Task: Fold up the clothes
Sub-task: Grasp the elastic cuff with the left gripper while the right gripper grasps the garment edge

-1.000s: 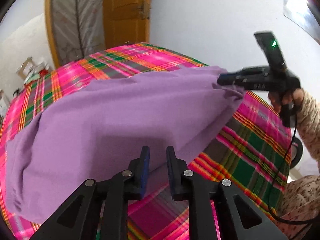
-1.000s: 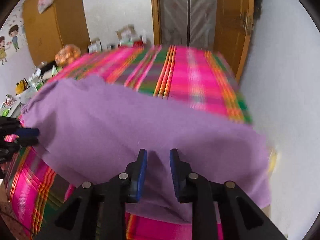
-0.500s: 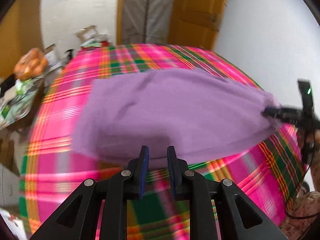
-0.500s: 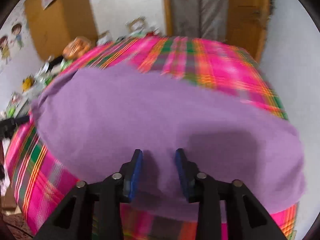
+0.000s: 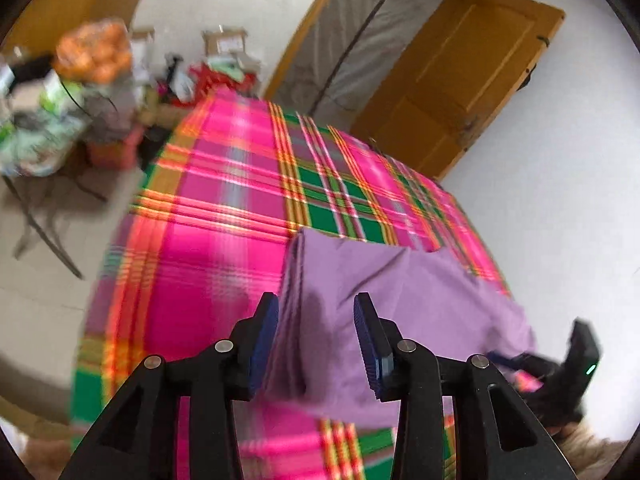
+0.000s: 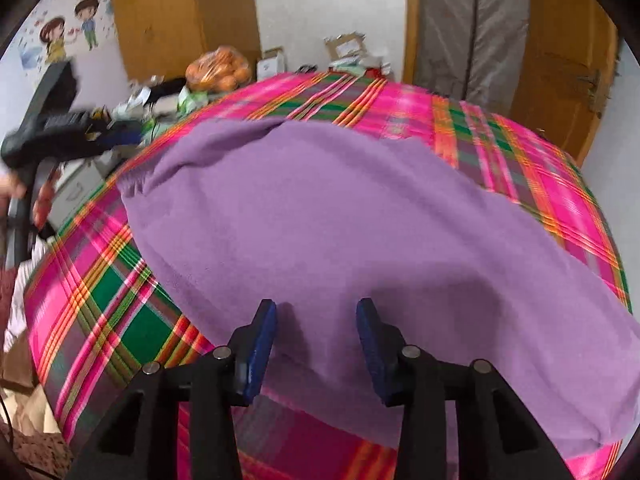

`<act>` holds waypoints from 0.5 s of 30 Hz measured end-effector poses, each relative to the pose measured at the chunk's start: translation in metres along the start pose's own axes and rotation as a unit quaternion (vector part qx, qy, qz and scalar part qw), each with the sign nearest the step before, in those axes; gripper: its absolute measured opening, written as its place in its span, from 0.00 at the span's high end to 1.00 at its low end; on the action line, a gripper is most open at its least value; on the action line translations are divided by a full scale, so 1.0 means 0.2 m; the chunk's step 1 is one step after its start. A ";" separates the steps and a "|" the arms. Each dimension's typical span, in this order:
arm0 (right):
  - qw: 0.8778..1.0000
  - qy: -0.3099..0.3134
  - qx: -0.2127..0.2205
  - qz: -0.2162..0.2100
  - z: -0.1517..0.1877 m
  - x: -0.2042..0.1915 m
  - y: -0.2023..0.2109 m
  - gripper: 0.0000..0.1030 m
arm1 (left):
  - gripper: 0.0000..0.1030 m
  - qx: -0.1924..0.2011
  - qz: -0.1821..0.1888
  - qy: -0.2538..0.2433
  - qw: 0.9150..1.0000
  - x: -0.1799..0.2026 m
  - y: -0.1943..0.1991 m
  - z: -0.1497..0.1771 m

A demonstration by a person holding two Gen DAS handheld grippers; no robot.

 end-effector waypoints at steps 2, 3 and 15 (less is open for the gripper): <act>1.000 0.006 0.004 0.005 -0.03 -0.03 -0.03 0.58 | 0.60 -0.022 0.024 0.020 0.999 -0.02 -0.09 -0.05; 1.000 0.006 0.005 0.005 -0.05 -0.04 -0.04 0.58 | 0.60 -0.034 0.036 0.031 0.998 -0.02 -0.14 -0.08; 0.999 -0.024 0.026 0.029 -0.05 -0.03 -0.05 0.56 | 0.60 -0.116 0.138 0.094 0.979 -0.04 -0.42 -0.27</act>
Point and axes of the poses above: each gripper's, at about its wrist camera, not at the fingertips, and y roughly against the way its jaws point, x to its right, z to its underside, the point moved 10 cm from there along -y, roughly the way its jaws point, and after that the axes turned 6 degrees about -x, right-handed, at the moved point
